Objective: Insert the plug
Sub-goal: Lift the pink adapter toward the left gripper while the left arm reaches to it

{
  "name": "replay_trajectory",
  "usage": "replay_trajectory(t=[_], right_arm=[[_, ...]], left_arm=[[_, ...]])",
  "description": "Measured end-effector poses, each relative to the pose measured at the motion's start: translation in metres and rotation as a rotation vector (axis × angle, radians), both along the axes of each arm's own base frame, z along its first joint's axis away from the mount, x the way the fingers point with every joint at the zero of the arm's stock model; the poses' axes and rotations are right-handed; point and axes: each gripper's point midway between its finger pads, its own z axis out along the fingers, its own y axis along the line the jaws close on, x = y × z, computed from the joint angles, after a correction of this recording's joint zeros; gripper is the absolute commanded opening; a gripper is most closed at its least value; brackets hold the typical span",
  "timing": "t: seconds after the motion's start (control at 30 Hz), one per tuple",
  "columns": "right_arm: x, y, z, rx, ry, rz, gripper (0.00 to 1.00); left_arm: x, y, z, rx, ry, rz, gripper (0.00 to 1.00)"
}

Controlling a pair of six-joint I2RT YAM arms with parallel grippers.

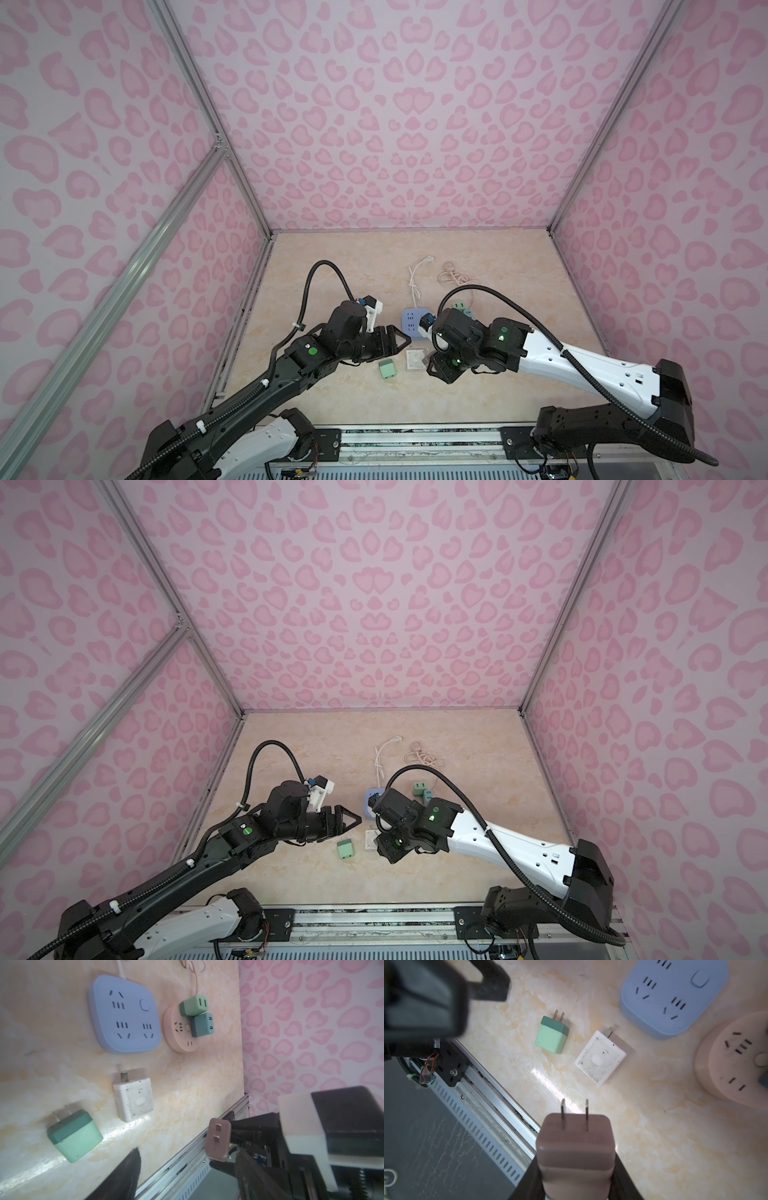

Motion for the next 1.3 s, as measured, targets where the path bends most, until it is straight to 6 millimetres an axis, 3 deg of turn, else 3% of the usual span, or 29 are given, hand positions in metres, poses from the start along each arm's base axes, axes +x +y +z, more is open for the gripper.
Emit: replay_trajectory(t=[0.23,0.7,1.23,1.3], right_arm=[[0.002,0.005,0.009,0.025,-0.025,0.020,0.30],[0.008,0.012,0.022,0.048,-0.058,0.031,0.30],[0.001,0.017,0.028,0.039,-0.056,0.084,0.30],[0.002,0.017,0.028,0.040,-0.056,0.084,0.30]], left_arm=[[-0.008,-0.017,0.008,-0.067,0.019,-0.063,0.69],[-0.018,-0.032,0.003,-0.077,0.049,-0.120,0.65],[-0.027,-0.048,0.006,-0.097,0.046,-0.175,0.37],[-0.028,-0.049,0.007,-0.101,0.045,-0.178,0.27]])
